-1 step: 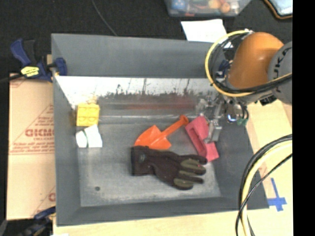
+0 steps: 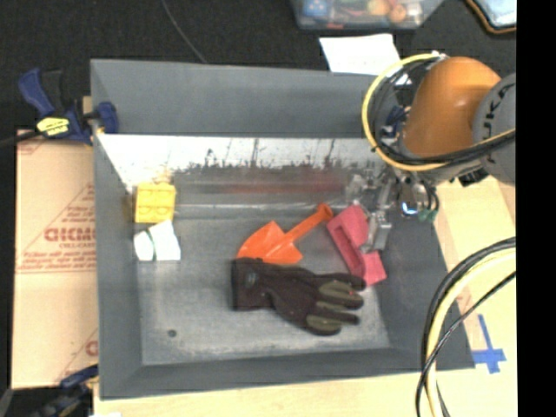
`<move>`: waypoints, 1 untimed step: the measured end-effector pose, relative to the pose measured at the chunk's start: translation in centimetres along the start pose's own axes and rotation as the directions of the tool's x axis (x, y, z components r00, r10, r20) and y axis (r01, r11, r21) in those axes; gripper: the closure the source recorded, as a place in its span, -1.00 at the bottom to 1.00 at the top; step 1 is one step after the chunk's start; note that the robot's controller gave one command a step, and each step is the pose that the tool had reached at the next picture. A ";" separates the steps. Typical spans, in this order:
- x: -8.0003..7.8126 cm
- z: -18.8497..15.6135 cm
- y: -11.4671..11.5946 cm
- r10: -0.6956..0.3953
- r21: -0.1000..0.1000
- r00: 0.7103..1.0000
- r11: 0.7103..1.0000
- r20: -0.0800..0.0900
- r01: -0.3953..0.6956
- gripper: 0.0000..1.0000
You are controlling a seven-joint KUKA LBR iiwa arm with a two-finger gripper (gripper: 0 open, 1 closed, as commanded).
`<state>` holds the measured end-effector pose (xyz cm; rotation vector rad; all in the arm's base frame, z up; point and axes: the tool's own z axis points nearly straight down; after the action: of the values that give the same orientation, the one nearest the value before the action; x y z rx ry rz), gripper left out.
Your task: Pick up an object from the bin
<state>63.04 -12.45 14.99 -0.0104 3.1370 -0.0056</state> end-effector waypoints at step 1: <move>1.9 0.3 2.1 0.000 0.001 1.000 1.000 0.004 0.000 -1.00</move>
Offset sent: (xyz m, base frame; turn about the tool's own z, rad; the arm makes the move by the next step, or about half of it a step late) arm -0.0089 0.0306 -0.0482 -0.0460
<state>61.16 -10.40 14.64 -0.0098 3.1332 -0.0068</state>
